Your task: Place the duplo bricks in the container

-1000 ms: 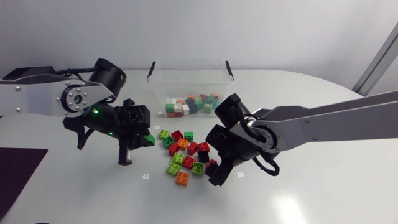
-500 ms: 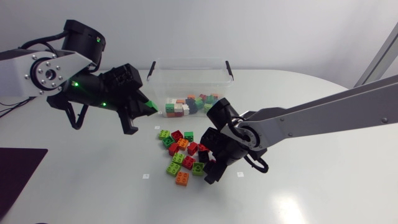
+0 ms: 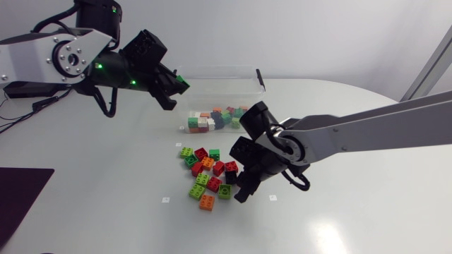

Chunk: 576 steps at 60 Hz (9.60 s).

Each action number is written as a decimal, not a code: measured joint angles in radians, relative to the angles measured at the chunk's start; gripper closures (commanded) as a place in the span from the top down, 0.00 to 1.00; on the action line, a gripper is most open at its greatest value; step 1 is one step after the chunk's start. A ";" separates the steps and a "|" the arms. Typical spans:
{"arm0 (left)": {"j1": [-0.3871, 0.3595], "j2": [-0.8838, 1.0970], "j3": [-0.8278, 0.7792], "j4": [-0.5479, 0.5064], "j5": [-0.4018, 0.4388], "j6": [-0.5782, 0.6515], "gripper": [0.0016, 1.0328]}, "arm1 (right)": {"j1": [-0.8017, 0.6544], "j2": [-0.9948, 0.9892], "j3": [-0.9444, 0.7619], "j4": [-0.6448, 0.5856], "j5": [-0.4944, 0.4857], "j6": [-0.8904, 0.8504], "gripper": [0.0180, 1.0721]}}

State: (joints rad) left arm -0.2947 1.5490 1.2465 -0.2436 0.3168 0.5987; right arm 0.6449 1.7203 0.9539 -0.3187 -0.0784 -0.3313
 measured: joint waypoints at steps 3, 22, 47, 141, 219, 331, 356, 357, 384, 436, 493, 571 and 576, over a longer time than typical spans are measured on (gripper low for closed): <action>0.000 0.030 0.026 0.005 0.000 -0.019 0.22 | -0.009 -0.024 0.000 -0.006 0.001 -0.007 0.24; 0.018 0.245 0.225 0.044 -0.005 -0.100 0.22 | -0.090 -0.136 0.079 -0.112 -0.003 -0.021 0.24; 0.026 0.401 0.347 0.104 -0.060 -0.181 0.87 | -0.170 -0.150 0.267 -0.130 -0.050 -0.009 0.24; 0.082 0.297 -0.181 0.047 0.123 0.532 0.93 | -0.241 0.403 1.023 -0.076 -0.063 0.178 0.55; 0.051 0.402 -0.123 -0.114 0.097 0.696 0.24 | -0.045 0.032 0.337 -0.043 0.017 0.239 0.88; 0.096 -0.004 -0.145 0.198 0.158 0.221 0.24 | -0.029 0.584 0.896 -0.490 0.076 0.677 0.56; 0.081 0.010 -0.080 0.227 0.147 0.182 0.24 | -0.030 0.575 0.850 -0.459 0.076 0.684 0.34; 0.080 0.013 -0.077 0.227 0.146 0.182 0.24 | -0.031 0.571 0.844 -0.456 0.076 0.684 0.34; 0.063 0.181 0.066 0.238 0.134 0.115 0.24 | -0.067 0.373 0.612 -0.406 0.077 0.678 0.34; 0.102 -0.015 -0.032 0.214 0.064 0.018 0.96 | -0.151 0.146 0.815 -0.512 0.063 0.629 0.34; 0.003 0.095 -0.495 0.333 0.085 0.261 0.95 | -0.208 0.552 1.432 -0.588 0.001 0.590 0.52; -0.060 0.351 -0.390 0.485 -0.032 0.169 0.92 | -0.158 0.293 1.094 -0.818 0.082 0.574 0.95; -0.060 0.360 -0.381 0.486 -0.035 0.160 0.89 | -0.143 0.272 1.018 -0.768 0.084 0.574 0.95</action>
State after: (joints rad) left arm -0.3550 1.9095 0.8650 0.2420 0.2821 0.7586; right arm 0.5022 1.9923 1.9717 -1.0870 0.0055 0.2428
